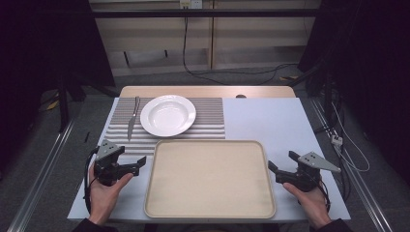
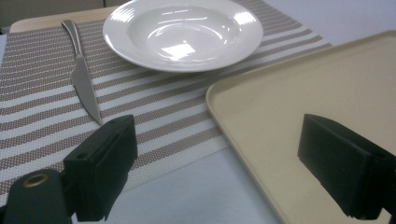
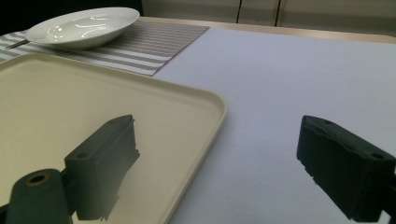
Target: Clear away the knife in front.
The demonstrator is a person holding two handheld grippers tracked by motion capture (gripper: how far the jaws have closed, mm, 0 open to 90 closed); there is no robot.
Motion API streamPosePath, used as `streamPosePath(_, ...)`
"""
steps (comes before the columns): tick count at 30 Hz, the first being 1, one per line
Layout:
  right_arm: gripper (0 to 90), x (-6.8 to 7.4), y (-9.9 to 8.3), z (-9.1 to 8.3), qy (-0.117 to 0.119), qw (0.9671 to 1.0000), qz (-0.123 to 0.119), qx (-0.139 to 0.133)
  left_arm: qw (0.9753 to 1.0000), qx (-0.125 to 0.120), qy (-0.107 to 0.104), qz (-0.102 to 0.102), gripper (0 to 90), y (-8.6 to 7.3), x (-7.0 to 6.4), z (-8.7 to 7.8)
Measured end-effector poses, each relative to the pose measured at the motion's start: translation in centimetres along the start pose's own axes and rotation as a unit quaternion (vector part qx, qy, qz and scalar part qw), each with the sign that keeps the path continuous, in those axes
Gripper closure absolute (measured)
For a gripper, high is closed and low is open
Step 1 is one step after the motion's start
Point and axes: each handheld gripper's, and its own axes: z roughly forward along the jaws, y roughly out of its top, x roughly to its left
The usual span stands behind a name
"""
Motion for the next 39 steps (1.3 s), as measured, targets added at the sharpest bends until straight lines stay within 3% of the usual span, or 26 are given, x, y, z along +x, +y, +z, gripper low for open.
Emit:
streamPosePath(2, 12.0, 0.0, 0.0, 0.0, 0.001, 1.0000, 0.002, 0.000, 1.0000, 0.004, 0.002, 0.006, 15.8, 0.2, 0.4, 0.5)
streamPosePath(3, 12.0, 0.0, 0.0, 0.0, 0.003, 1.0000, 0.000, 0.001, 0.9997, 0.001, 0.020, 0.012, 15.6, 0.2, 0.5, 0.7)
streamPosePath(4, 12.0, 0.0, 0.0, 0.0, 0.005, 1.0000, 0.002, 0.001, 0.9998, -0.002, 0.020, 0.006, 14.7, 0.3, 0.8, 0.8)
streamPosePath(6, 11.9, 0.1, 0.0, 0.0, 0.003, 1.0000, 0.000, 0.001, 1.0000, 0.002, 0.002, -0.008, 14.4, 0.6, 1.2, 1.1)
streamPosePath(9, 11.8, 0.0, 0.0, 0.0, 0.004, 1.0000, 0.000, 0.001, 0.9998, -0.002, 0.017, 0.003, 13.5, 1.0, 1.4, 1.3)
streamPosePath(12, 11.5, 0.1, -0.1, 0.1, 0.007, 1.0000, 0.004, 0.006, 0.9999, 0.010, 0.012, -0.003, 13.3, 1.3, 1.8, 1.6)
streamPosePath(16, 11.5, 0.0, -0.1, 0.1, 0.007, 0.9999, 0.004, 0.007, 0.9996, 0.018, 0.022, -0.003, 13.2, 1.9, 2.2, 2.0)
streamPosePath(23, 11.5, 0.0, -0.1, 0.1, 0.008, 0.9999, 0.003, 0.008, 0.9988, 0.023, 0.041, 0.015, 12.5, 3.1, 3.5, 3.2)
streamPosePath(39, 11.2, -0.3, -0.1, 0.9, 0.014, 0.9997, 0.008, 0.016, 0.9973, 0.054, 0.049, -0.005, 13.4, 5.7, 6.8, 6.8)
